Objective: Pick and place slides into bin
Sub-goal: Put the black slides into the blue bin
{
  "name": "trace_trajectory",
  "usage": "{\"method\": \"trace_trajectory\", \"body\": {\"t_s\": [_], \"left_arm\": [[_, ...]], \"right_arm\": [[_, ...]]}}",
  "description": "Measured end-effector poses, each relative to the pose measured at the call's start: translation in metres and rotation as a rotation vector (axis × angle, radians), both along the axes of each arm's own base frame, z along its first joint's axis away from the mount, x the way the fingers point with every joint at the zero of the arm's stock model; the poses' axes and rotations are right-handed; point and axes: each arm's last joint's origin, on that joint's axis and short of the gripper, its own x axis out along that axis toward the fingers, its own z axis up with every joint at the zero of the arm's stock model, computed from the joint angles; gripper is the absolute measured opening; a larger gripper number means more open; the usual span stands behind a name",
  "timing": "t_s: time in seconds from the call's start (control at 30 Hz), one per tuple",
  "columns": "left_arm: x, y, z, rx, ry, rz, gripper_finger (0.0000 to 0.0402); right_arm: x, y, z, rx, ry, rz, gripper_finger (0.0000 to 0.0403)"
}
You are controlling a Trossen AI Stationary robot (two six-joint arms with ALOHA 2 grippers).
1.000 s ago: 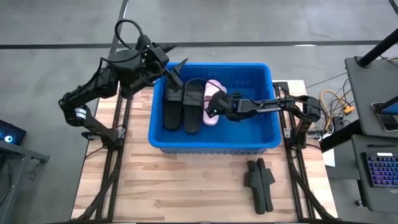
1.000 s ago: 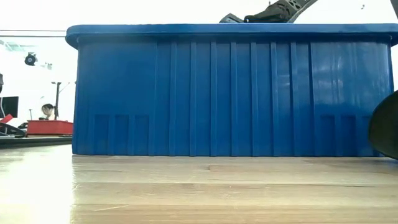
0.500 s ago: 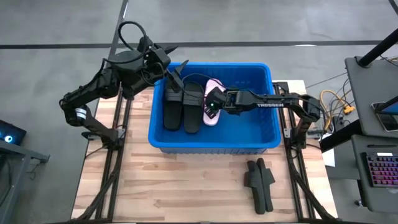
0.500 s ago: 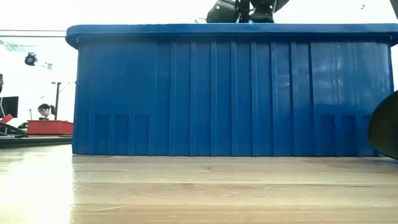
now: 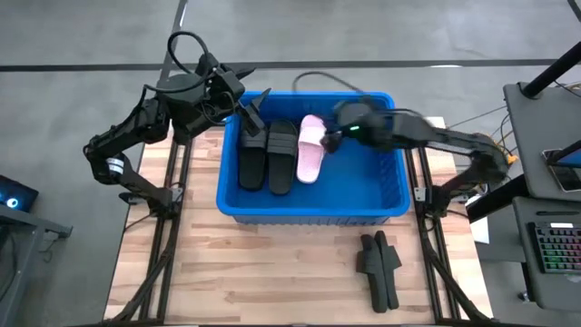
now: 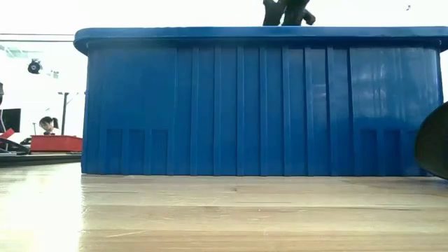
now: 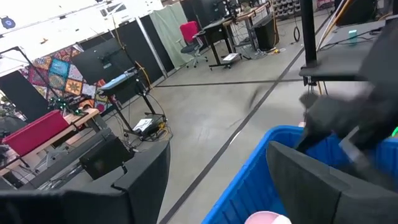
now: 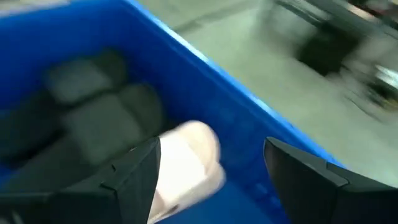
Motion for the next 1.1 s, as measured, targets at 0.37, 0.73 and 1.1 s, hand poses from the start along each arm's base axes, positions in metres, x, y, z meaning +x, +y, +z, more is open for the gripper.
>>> {"method": "trace_trajectory", "body": {"t_s": [0.37,0.73,1.1], "left_arm": [[0.009,0.0,-0.005,-0.005,0.019,-0.039,0.0251],[0.031,-0.003,-0.016,-0.043,-0.065,-0.186,0.0251],[0.034,-0.012,-0.012,-0.369,-0.275,-0.506,0.0251]], "right_arm": [[-0.093,0.05,0.072,0.197,-0.337,0.456,0.0262],[-0.157,0.102,0.117,0.149,-0.667,0.81,0.0252],[-0.186,0.123,0.114,0.162,-0.618,0.908,0.0244]]}}
